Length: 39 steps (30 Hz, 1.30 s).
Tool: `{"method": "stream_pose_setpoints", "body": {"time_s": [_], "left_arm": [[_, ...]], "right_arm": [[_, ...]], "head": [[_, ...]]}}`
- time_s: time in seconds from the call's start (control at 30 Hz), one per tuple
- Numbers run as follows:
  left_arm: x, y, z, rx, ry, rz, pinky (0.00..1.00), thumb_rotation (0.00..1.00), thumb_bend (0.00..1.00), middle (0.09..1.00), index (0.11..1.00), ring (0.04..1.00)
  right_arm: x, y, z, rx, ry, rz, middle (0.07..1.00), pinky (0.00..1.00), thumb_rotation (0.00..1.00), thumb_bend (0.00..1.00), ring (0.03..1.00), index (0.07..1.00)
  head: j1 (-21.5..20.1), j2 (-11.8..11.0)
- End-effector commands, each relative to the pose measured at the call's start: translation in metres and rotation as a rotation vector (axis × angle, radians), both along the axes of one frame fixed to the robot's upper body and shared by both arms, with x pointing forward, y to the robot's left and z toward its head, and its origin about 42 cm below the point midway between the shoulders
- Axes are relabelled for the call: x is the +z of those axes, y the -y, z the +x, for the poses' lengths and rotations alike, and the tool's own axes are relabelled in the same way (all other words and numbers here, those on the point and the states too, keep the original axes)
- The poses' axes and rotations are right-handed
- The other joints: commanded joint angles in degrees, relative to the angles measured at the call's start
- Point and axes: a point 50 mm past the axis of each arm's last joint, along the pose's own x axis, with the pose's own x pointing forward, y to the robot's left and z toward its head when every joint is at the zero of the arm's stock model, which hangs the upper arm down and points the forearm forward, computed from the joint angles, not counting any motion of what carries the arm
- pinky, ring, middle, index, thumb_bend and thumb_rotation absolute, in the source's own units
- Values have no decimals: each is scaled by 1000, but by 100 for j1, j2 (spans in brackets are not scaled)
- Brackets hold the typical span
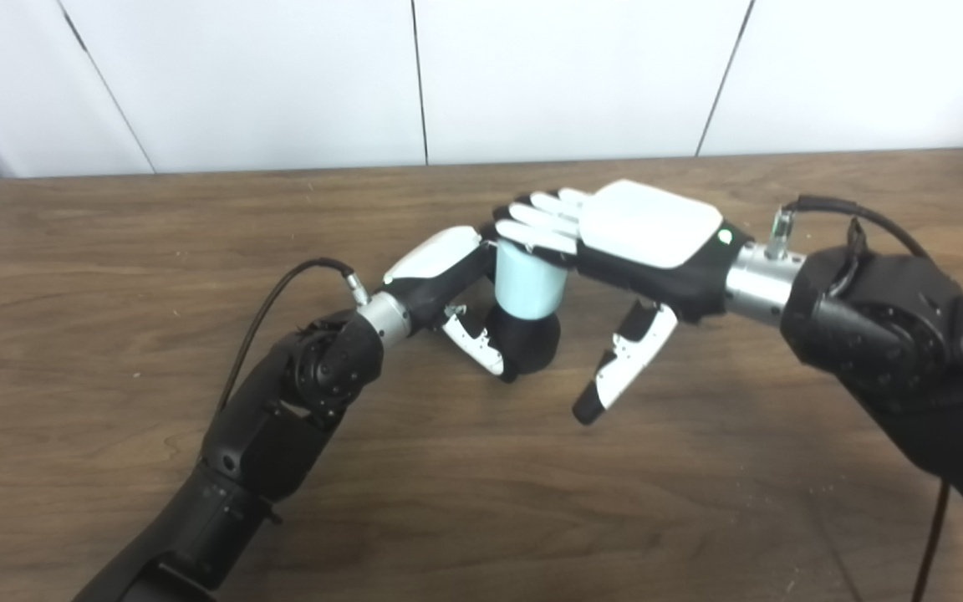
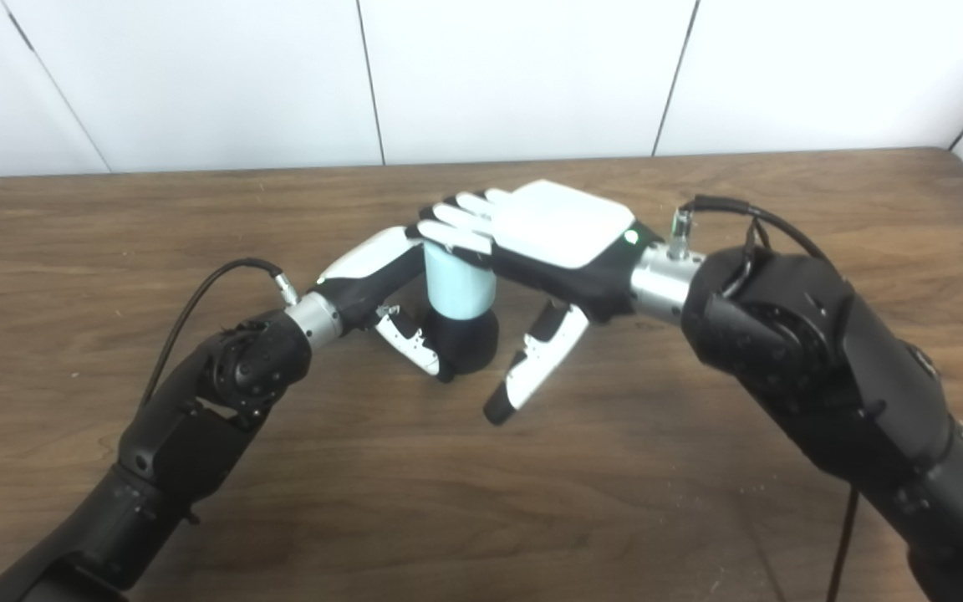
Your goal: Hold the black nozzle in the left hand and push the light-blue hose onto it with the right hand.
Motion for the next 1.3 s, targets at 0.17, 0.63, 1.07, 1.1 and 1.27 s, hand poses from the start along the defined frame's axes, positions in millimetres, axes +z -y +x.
{"method": "stream_pose_setpoints", "body": {"time_s": [0.17, 0.63, 1.07, 1.1, 1.27], "left_arm": [[-10, -6, -1, 18, -64, 53, 1000, 0, 526, 474, 492, 619], [-11, -6, -1, 18, -63, 54, 1000, 0, 526, 471, 494, 620], [-14, -5, -1, 11, -57, 54, 1000, 0, 526, 479, 490, 619], [-15, -5, -2, 10, -57, 54, 1000, 0, 526, 479, 490, 619], [-17, -6, -2, 9, -56, 56, 1000, 0, 526, 479, 490, 619]], "right_arm": [[-27, 5, -7, -10, -181, -115, 1000, 1000, 759, 880, 1000, 1000], [9, -6, 7, 45, 20, 95, 1000, 1000, 647, 873, 1000, 1000], [33, 6, 15, -202, 198, 456, 1000, 776, 317, 868, 957, 1000], [33, 8, 13, -220, 191, 469, 1000, 768, 312, 880, 957, 1000], [33, 18, 10, -270, 144, 531, 1000, 776, 277, 901, 943, 1000]], "head": [[6, 25], [-8, -33], [-16, -106], [-11, -121], [-13, -115]]}}
